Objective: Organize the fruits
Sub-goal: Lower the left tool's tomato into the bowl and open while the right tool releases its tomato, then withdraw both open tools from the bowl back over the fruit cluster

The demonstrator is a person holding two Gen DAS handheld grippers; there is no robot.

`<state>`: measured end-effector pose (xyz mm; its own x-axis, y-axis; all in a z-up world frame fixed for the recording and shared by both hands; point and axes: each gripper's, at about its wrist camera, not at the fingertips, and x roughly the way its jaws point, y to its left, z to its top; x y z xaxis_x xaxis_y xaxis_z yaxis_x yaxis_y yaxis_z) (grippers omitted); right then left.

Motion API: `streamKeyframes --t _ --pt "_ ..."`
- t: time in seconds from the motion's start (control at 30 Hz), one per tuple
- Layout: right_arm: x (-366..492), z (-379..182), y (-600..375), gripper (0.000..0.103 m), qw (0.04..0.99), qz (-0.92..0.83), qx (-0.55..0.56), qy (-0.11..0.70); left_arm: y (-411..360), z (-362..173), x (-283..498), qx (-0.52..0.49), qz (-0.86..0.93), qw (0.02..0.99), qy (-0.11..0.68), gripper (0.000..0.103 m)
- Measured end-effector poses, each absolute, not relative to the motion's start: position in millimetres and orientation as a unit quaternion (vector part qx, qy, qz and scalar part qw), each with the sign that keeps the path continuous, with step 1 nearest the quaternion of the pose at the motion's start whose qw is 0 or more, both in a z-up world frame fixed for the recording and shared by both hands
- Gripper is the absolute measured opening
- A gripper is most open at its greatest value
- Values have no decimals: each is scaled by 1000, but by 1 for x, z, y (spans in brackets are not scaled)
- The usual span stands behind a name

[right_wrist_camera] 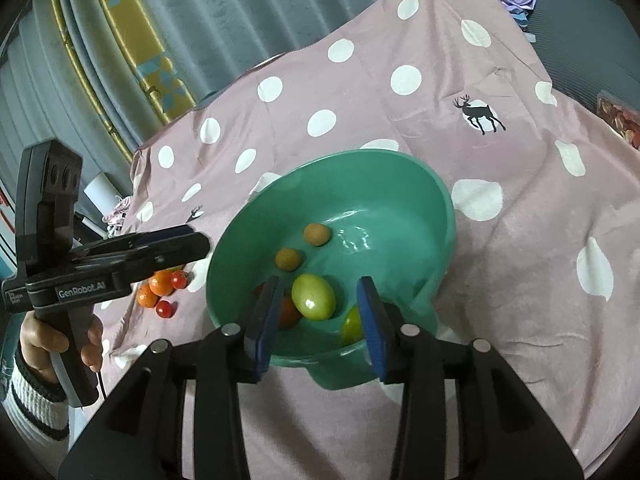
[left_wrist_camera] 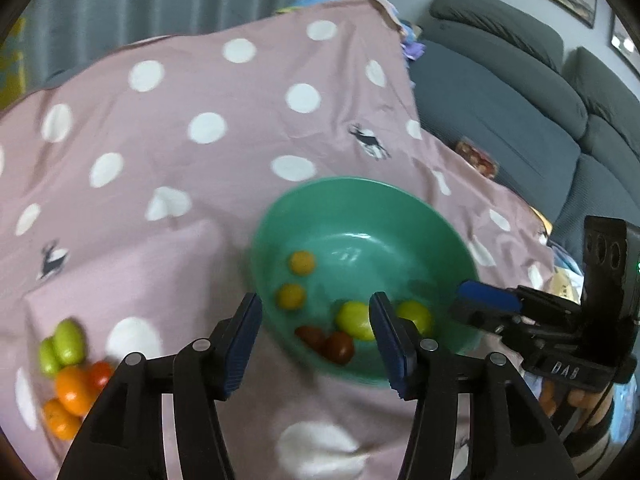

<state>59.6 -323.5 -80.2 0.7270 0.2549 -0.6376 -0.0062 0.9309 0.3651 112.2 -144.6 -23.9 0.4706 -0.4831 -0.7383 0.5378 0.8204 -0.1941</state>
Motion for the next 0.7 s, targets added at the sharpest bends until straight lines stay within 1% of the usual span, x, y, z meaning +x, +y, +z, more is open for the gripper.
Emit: streamKeyframes --t 0.07,0.13,0.17,0.2,0.4,0.47,0.57,0.7 --pt "58 -78 -322 42 914 72 172 361 -131 -22 108 32 -278 864 419 57" --pt "56 -76 -320 43 914 74 170 360 -112 -22 102 32 -250 874 415 62" --pt "55 -74 -318 44 915 76 169 359 -101 -22 98 31 -231 880 414 67" --pt "54 -73 -316 45 915 77 168 358 -92 -23 94 30 -217 883 415 70" --pt "46 -65 -303 51 915 94 160 359 -32 -37 67 22 -130 891 434 72" --pt "44 -64 -295 51 914 104 155 361 -13 -42 57 20 -104 892 440 73" --pt "41 -62 -278 52 910 127 140 369 8 -46 45 7 -80 891 446 79" --pt "39 -62 -255 52 903 158 121 382 23 -51 31 -8 -66 890 452 79"
